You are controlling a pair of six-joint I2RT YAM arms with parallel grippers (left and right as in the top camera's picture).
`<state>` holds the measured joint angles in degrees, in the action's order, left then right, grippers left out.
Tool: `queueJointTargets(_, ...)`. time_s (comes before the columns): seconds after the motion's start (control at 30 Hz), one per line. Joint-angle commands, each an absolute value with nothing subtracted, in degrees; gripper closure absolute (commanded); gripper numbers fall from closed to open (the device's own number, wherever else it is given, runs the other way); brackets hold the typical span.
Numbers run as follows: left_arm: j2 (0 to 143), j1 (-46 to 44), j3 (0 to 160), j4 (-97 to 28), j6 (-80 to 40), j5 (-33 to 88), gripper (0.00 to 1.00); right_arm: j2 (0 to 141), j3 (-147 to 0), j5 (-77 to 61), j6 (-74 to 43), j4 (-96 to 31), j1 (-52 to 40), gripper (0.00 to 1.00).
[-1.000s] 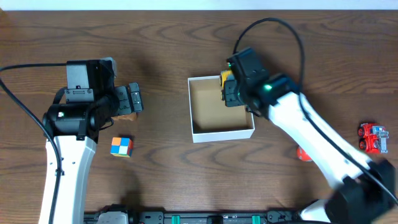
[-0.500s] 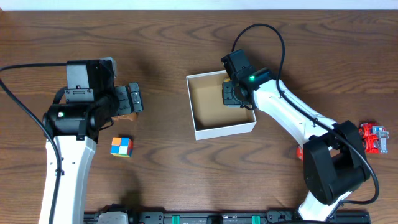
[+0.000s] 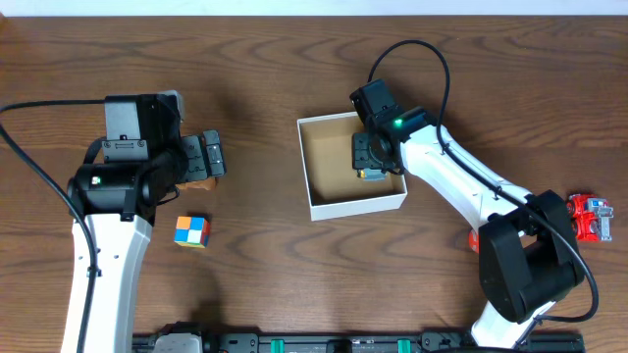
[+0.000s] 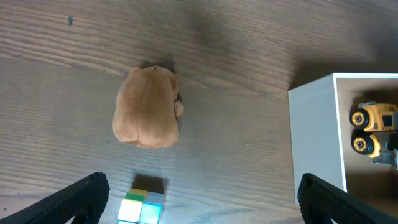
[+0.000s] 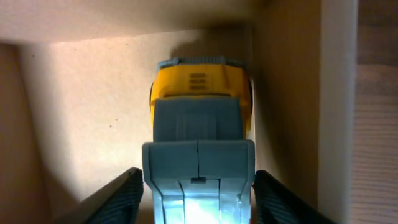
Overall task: Pack container
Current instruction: 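Open right gripper to release truck and withdraw right arm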
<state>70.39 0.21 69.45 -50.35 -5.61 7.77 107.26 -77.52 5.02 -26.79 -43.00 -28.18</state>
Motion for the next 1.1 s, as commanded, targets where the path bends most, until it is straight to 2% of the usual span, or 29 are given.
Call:
queueJointTargets(0.0,70.37,0.21,70.52,-50.37,-5.65,8.36,0.02,107.42,-77.93,7.75,-27.38,-43.07,-27.7,0.39)
queueJointTargets(0.33,70.37,0.21,70.5,-50.35,-5.65,8.36,0.02,105.82,-78.17,9.21,-24.6,-41.01,-27.9,0.36)
queueJointTargets(0.47,70.37,0.21,70.5,-50.35,-5.65,8.36,0.02,101.78,-81.54,9.21,-19.68,-40.91,-28.1,0.31)
queueJointTargets(0.57,70.37,0.21,70.5,-50.33,-5.65,8.36,0.02,98.15,-85.71,9.72,-17.72,-44.21,-27.57,0.28)
queueJointTargets(0.67,70.37,0.21,70.5,-50.35,-5.65,8.36,0.02,93.45,-89.49,13.76,-21.3,-49.95,-24.82,0.27)
queueJointTargets(0.73,70.37,0.21,70.5,-50.35,-5.65,8.36,0.02,89.17,-90.3,16.93,-27.62,-54.22,-20.4,0.25)
queueJointTargets(0.83,70.37,0.21,70.5,-50.35,-5.65,8.36,0.02,84.53,-90.26,15.46,-31.81,-57.91,-11.25,0.01)
queueJointTargets(1.07,70.37,0.21,70.48,-50.35,-5.65,8.36,0.02,82.04,-89.54,3.01,-23.66,-65.91,17.91,0.01)
